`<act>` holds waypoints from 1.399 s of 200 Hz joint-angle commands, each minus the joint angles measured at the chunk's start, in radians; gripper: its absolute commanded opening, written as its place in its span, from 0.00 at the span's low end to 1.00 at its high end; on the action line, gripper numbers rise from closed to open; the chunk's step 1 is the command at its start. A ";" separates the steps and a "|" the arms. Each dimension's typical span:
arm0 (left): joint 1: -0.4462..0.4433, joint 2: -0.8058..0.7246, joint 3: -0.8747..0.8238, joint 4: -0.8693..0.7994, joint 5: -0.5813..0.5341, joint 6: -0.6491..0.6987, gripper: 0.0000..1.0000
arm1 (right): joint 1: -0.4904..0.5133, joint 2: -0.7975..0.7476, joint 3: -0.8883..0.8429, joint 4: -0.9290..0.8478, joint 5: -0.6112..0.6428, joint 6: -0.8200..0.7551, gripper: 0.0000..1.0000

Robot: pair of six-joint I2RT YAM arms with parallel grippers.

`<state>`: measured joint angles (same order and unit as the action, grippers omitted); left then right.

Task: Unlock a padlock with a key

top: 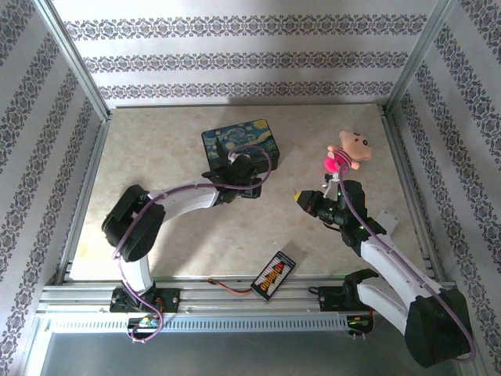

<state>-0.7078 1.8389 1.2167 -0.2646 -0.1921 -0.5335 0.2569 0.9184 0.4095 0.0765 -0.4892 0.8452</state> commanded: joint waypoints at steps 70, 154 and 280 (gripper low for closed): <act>-0.013 0.186 0.147 -0.087 -0.140 0.082 0.73 | -0.007 -0.015 0.028 -0.073 0.074 -0.053 0.00; 0.001 0.260 0.209 -0.058 -0.132 0.072 0.60 | 0.002 -0.026 0.014 -0.057 0.084 -0.055 0.00; 0.001 0.252 0.199 0.011 -0.097 0.025 0.42 | 0.017 0.031 0.036 -0.032 0.084 -0.061 0.00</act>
<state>-0.7067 2.0995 1.4326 -0.2867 -0.3004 -0.4816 0.2600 0.9409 0.4118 0.0113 -0.4229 0.8036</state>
